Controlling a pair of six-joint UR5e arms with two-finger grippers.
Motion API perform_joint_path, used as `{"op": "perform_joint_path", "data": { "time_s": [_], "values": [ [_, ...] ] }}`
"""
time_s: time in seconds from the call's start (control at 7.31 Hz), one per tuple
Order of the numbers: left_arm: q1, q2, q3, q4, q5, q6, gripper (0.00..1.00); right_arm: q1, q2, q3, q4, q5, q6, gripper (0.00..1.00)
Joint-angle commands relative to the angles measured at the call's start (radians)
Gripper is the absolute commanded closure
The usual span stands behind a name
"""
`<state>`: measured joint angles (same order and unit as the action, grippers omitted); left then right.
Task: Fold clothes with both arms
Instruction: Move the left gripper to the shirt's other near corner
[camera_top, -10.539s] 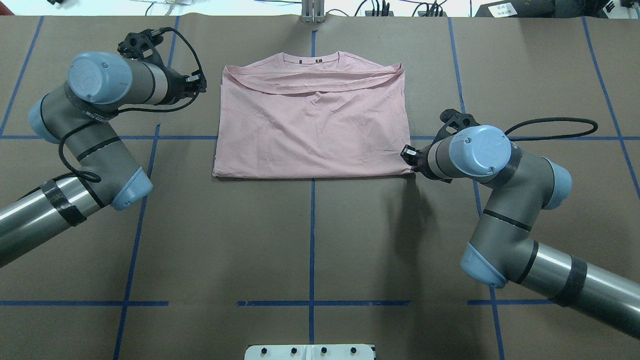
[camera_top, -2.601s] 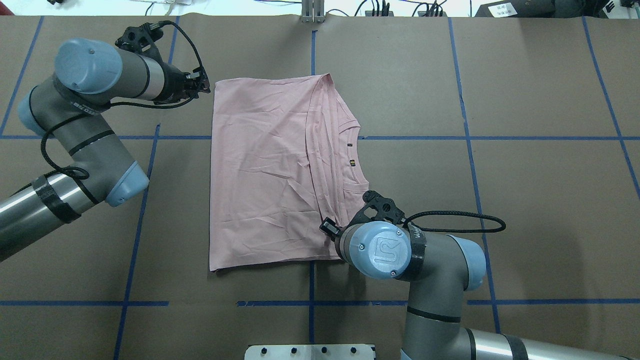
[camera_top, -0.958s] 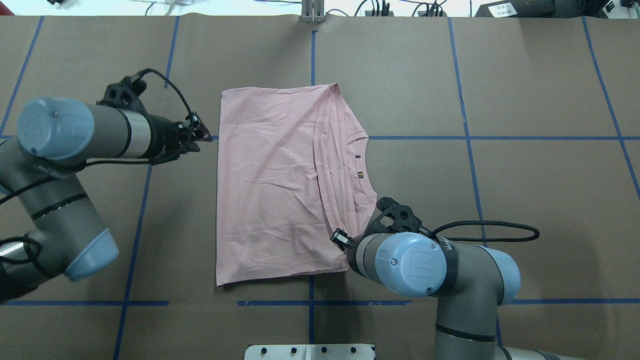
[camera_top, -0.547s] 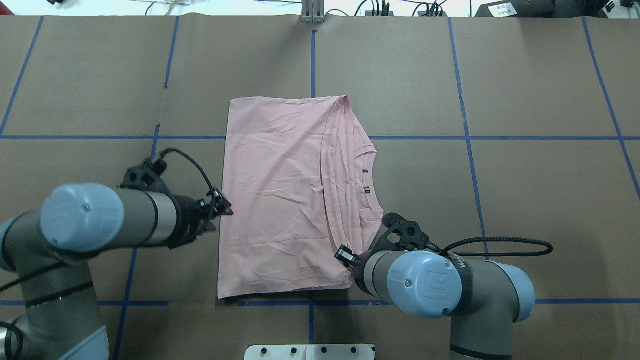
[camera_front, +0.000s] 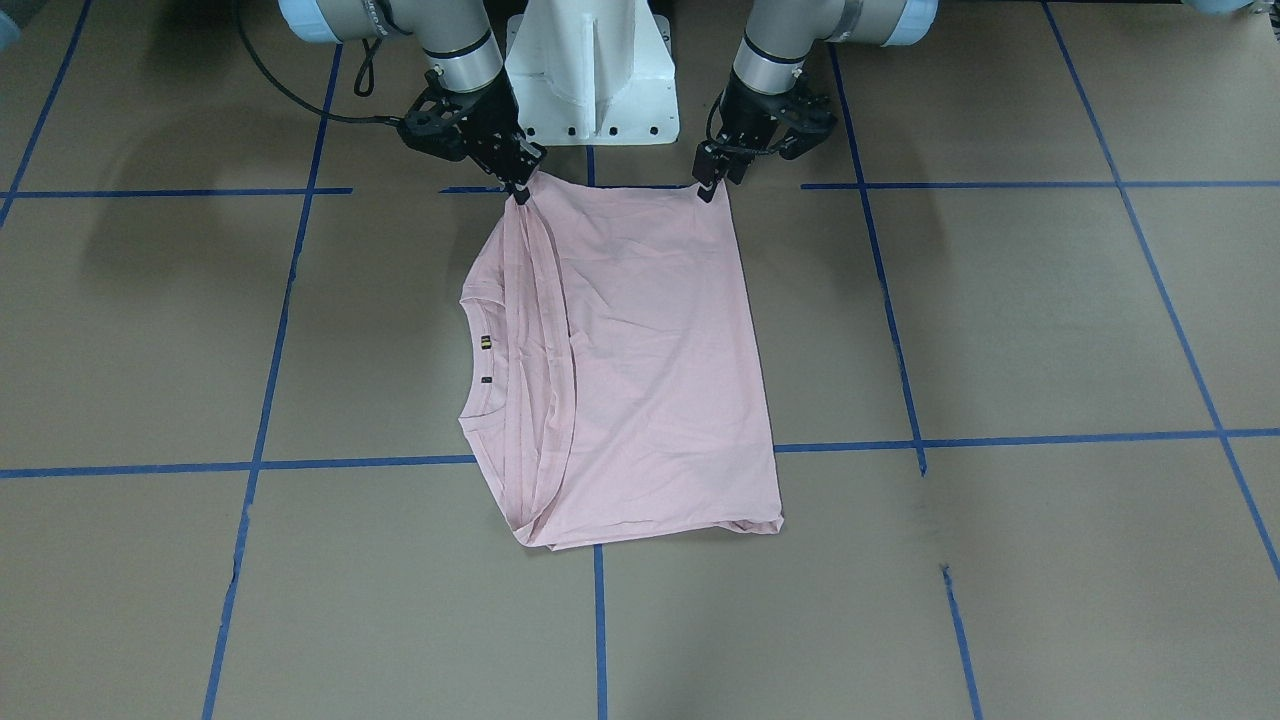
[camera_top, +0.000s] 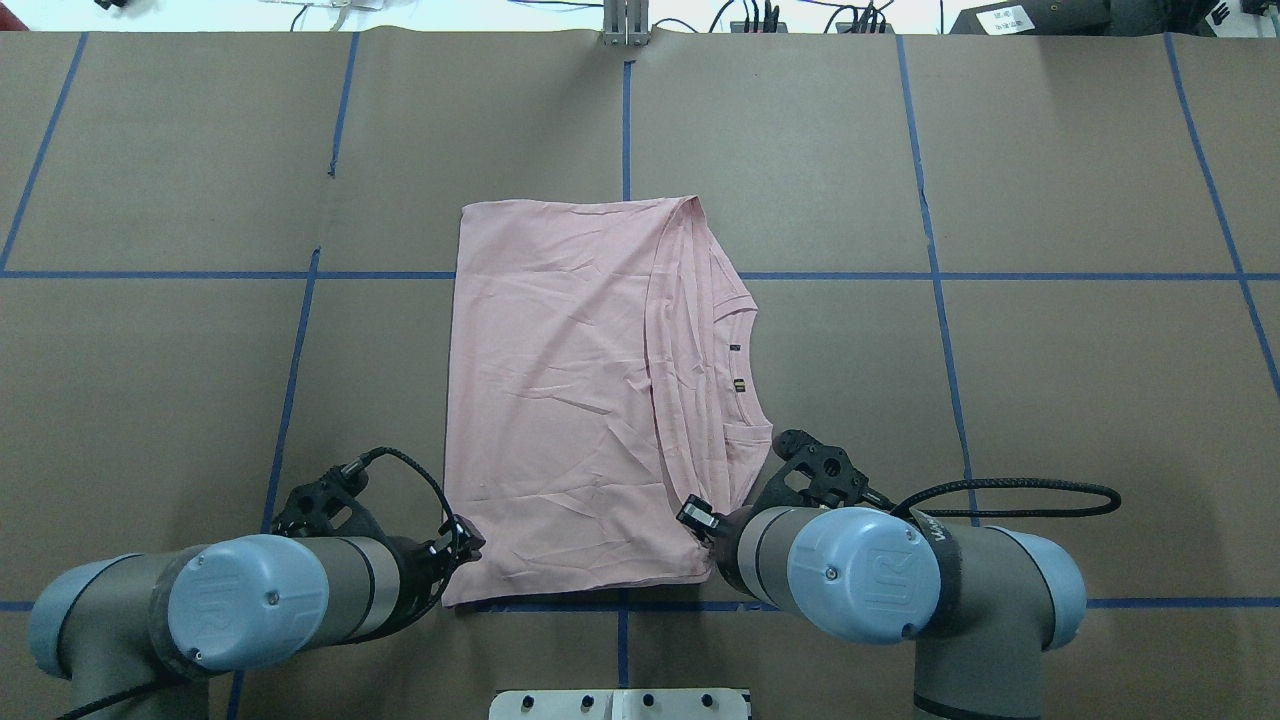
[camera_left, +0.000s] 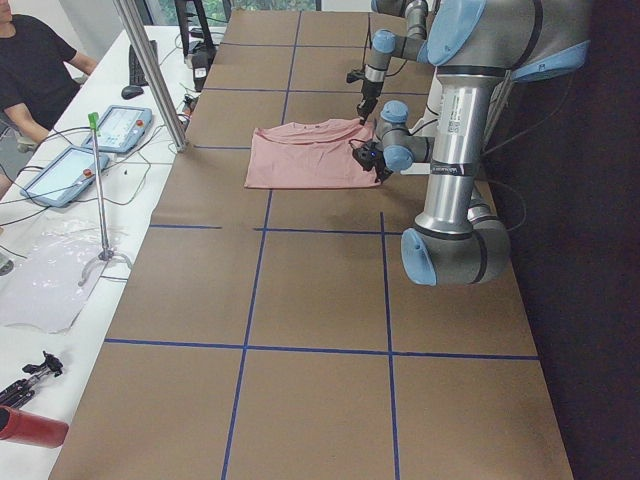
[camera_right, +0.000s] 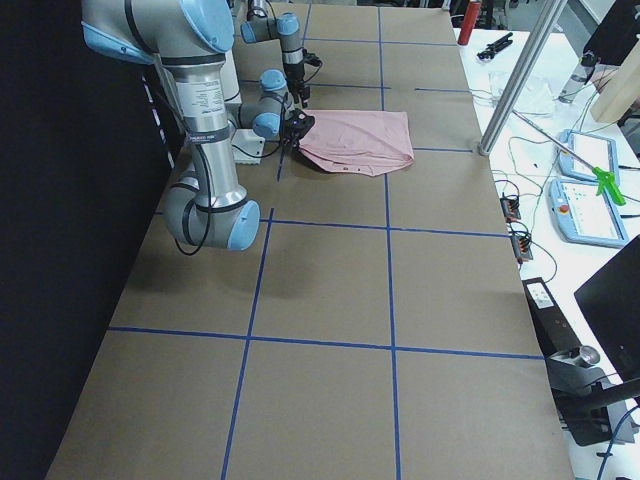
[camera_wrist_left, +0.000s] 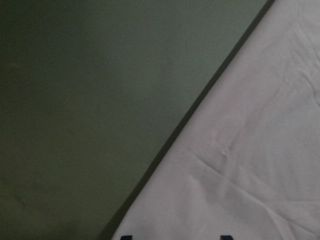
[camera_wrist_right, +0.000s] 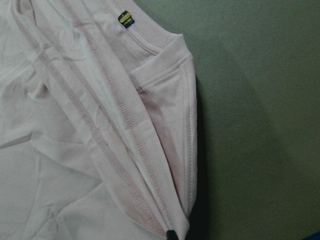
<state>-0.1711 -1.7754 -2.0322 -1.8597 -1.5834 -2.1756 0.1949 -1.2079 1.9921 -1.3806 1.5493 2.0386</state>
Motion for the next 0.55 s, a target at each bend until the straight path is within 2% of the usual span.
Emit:
{"op": "perform_joint_path", "data": {
  "time_s": [0.0,0.41],
  "values": [
    [0.038,0.013,0.004,0.004,0.002,-0.024,0.35,0.0,0.001,0.0,0.0,0.0,0.0,1.0],
    [0.042,0.001,0.01,0.004,0.002,-0.024,0.38,0.003,-0.001,0.002,0.0,0.0,0.0,1.0]
  ]
}}
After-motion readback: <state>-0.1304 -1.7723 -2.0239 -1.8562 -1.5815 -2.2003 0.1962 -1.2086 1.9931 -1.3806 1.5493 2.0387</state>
